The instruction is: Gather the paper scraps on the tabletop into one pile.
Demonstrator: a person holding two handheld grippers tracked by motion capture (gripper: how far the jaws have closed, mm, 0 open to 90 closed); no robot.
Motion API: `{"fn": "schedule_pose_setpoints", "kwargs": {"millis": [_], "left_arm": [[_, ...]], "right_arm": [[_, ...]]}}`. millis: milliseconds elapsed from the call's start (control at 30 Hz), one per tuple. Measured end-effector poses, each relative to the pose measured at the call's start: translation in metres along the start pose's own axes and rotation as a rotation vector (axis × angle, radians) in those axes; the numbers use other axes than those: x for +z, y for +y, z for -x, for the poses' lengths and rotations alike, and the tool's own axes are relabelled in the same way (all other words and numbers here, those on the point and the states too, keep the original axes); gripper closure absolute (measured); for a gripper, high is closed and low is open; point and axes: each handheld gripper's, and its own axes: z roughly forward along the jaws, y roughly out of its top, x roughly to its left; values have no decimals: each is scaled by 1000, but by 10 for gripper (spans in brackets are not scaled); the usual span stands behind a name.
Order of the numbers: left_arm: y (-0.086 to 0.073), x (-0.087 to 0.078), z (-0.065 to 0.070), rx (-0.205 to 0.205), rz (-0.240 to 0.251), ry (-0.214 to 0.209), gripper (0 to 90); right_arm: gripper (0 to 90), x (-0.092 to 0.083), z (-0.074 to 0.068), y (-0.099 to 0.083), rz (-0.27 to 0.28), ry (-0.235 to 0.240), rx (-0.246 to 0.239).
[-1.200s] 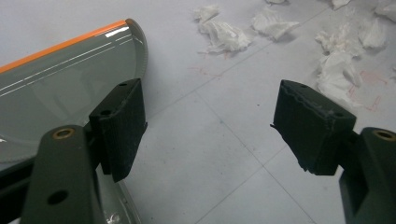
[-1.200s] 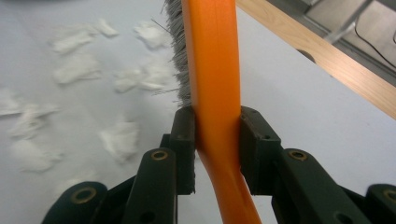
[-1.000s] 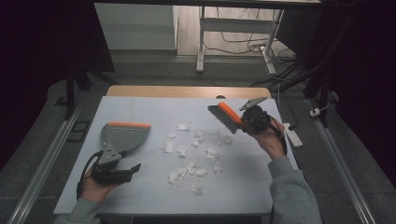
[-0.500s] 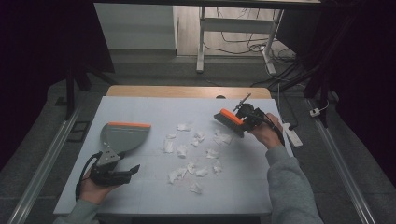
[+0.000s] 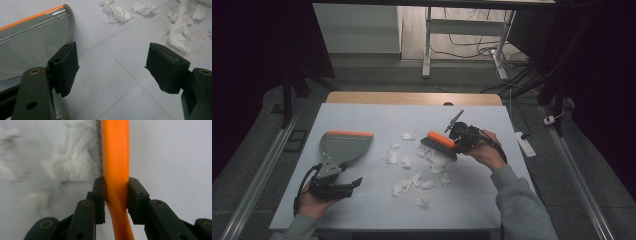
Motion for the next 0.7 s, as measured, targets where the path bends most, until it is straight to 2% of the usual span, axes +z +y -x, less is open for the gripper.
{"fn": "schedule_pose_setpoints", "kwargs": {"millis": [67, 100, 133, 267, 400, 500, 700], "left_arm": [[0, 0, 0, 0, 0, 0, 269], [0, 0, 0, 1, 0, 0, 269], [0, 0, 1, 1, 0, 0, 269], [0, 0, 1, 2, 0, 1, 269], [1, 1, 2, 1, -2, 0, 270], [1, 2, 2, 4, -4, -1, 270], [1, 3, 2, 6, -2, -1, 271]], "right_arm": [[703, -2, -3, -1, 16, 16, -8], [703, -8, -6, -2, 44, 10, -12], [703, -8, -6, -2, 44, 10, -12], [703, -29, 2, -6, 134, -52, 43], [703, -35, 10, -2, 174, -85, 59], [702, -32, 16, 11, 179, -109, 50], [702, -5, 28, 52, 124, -101, 14]]}}
